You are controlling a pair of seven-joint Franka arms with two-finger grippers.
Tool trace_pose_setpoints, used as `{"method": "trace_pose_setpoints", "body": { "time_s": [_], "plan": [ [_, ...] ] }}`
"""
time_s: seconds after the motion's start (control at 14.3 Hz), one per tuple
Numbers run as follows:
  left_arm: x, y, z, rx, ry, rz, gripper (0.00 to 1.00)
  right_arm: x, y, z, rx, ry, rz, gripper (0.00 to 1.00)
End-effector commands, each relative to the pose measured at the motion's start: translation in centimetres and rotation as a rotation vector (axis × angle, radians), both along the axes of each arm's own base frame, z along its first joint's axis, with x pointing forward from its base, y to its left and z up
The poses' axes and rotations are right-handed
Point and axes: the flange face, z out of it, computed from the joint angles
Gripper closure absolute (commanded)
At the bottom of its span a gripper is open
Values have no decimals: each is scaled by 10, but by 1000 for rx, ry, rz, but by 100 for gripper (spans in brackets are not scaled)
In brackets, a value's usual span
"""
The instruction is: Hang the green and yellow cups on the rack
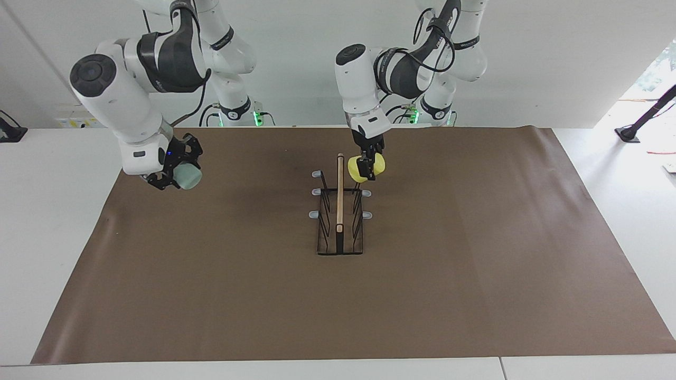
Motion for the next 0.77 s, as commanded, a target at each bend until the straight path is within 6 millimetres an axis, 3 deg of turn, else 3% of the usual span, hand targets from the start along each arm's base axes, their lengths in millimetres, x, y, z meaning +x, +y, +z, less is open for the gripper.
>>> {"method": "trace_pose_setpoints", "body": {
  "time_s": [0.0,0.07,0.21,0.35,0.49,0.7],
  "plan": [
    [-8,-3,8,-15,-19,-4,50,-8,19,7,179,19,-96,100],
    [-8,-4,8,-21,-23,-6,17,-9,28,7,253,27,-134,100],
    [-7,-8,9,-38,-34,-20,6,-14,56,6,401,21,-175,100],
    [-7,-8,9,-42,-36,-22,0,-17,76,5,490,14,-194,100],
    [-6,-7,9,-41,-34,-24,0,-20,92,3,545,5,-203,100],
    [13,17,21,-32,-32,-37,0,-32,108,-11,655,-45,-203,100]
  ]
}}
